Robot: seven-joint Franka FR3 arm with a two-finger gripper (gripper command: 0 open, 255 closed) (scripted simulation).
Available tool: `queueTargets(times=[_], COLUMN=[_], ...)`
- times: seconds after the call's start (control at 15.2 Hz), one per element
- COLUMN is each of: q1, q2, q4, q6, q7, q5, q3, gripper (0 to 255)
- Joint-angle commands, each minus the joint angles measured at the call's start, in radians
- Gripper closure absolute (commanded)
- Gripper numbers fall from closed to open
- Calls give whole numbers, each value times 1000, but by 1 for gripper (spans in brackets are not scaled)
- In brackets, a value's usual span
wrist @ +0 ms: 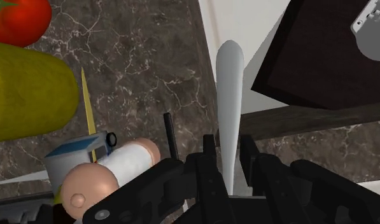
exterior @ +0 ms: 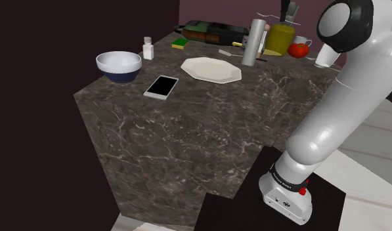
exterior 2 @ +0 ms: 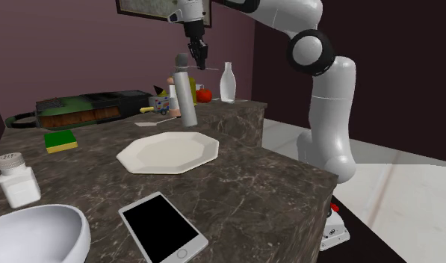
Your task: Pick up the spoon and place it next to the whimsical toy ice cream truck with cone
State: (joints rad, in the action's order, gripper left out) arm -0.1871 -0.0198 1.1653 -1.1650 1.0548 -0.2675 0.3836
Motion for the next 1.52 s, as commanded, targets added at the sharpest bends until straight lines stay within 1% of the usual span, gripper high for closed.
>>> queueTargets(times=[0.0,0.26,0.46,0.73,1.06,1.45], q1=[-40,-149,-120,-97,-81,-72], q2=[-62,-234,-169,-107,-50,-2], q4=[-66,-283,-146,-6,135,275], q6=[-7,24,-48,-126,-210,-301], q7=[67,189,157,123,87,52], q5=[26,114,85,60,38,20], q3=[36,91,81,72,63,56], gripper=[255,255,255,255,255,255])
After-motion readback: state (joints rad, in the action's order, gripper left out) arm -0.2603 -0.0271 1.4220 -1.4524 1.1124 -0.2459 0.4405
